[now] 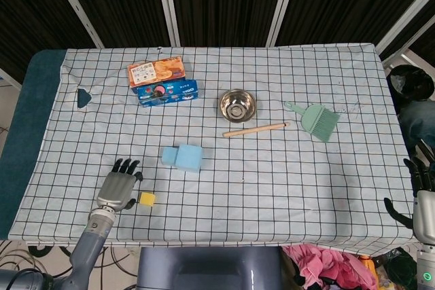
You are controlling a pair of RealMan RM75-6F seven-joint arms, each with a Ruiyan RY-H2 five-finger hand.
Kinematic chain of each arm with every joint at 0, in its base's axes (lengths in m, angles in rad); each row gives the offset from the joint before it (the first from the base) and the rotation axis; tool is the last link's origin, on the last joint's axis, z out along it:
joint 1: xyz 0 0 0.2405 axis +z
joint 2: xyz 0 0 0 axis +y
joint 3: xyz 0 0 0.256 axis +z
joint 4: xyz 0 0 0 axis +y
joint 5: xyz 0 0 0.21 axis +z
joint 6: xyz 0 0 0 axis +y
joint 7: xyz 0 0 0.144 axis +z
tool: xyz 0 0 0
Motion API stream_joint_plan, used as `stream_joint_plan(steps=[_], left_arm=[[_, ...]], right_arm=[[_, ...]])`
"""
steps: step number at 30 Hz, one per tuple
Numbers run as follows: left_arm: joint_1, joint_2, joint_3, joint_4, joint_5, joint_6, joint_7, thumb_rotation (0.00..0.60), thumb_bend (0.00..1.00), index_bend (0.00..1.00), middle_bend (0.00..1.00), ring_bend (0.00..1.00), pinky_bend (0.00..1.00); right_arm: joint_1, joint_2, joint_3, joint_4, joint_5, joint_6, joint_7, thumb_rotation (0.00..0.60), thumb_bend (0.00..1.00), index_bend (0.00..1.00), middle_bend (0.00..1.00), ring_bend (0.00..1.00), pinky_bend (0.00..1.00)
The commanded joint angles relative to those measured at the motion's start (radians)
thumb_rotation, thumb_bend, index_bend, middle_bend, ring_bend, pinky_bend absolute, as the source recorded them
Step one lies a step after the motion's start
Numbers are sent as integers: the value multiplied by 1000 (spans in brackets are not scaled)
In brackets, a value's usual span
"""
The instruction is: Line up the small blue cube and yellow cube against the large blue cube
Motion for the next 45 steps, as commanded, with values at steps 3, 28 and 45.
stream_joint_plan(steps=[3, 28, 45], left_arm=[[10, -2, 1, -14, 6, 1, 13, 600, 256, 360, 90, 0, 0], [34, -41, -1, -11, 37, -17, 55, 600, 288, 392, 103, 0, 0], [36, -50, -19, -12, 25, -31, 79, 600, 305, 406, 104, 0, 0]], right_arm=[[0, 0, 1, 1, 0, 1, 1, 600, 216, 102, 66, 212, 119], [-3, 3, 2, -4, 1, 4, 4, 600, 217, 102, 66, 212, 120], [-3, 4, 3, -4, 4, 3, 4, 600, 217, 102, 66, 212, 120]])
